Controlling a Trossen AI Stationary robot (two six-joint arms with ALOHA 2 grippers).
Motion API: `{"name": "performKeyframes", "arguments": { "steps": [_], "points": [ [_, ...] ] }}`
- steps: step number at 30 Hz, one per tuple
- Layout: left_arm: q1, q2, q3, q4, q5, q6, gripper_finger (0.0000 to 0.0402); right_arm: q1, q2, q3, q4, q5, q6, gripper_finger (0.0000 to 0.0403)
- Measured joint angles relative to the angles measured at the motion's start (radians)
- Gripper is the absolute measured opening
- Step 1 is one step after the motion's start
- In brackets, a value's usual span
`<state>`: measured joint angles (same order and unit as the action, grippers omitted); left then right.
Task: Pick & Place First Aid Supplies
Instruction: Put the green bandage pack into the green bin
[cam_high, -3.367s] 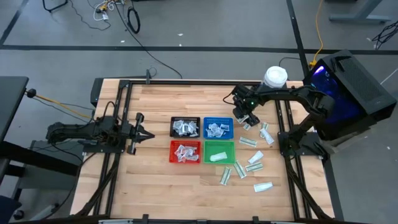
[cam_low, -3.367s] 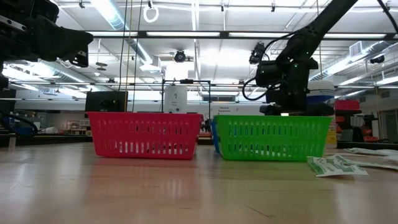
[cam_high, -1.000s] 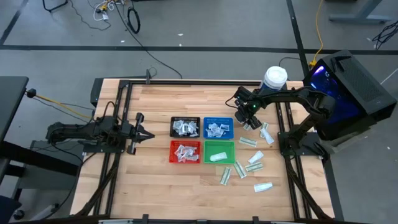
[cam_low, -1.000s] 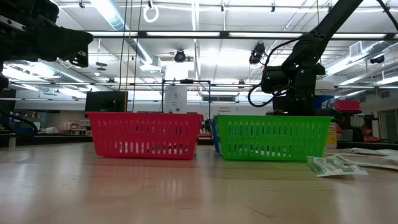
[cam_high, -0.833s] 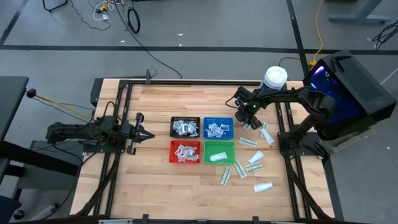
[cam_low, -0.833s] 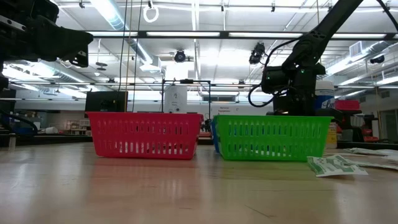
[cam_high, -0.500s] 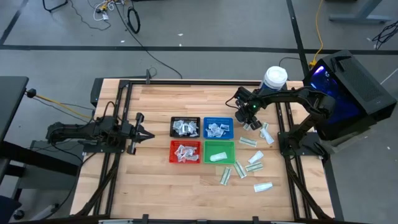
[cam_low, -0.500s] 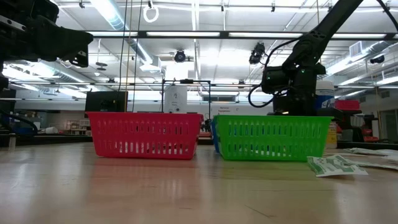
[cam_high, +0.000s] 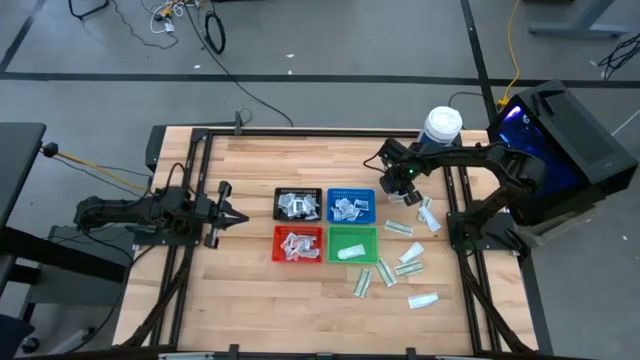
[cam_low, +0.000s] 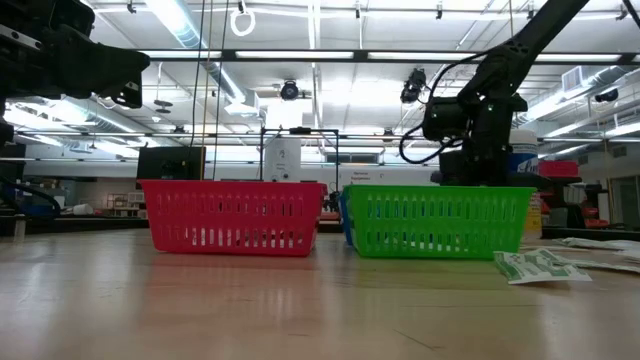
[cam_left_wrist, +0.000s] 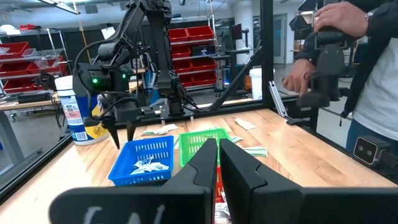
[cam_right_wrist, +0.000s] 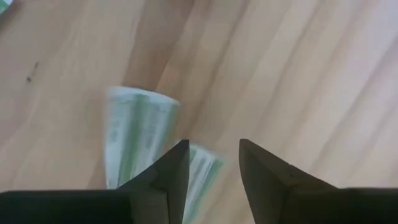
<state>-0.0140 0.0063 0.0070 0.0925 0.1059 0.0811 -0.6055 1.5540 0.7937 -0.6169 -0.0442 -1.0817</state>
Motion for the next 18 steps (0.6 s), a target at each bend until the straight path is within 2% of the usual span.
{"name": "performKeyframes", "arguments": {
  "steps": [12, 18],
  "points": [
    [0.0, 0.0, 0.0, 0.0, 0.0, 0.0, 0.0025, 0.011, -0.078, 0.002, 0.036, 0.007, 0.006, 0.0141],
    [0.0, 0.0, 0.0, 0.0, 0.0, 0.0, 0.0025, 0.011, -0.081, 0.003, 0.041, 0.007, 0.129, 0.0141]
  ]
}}
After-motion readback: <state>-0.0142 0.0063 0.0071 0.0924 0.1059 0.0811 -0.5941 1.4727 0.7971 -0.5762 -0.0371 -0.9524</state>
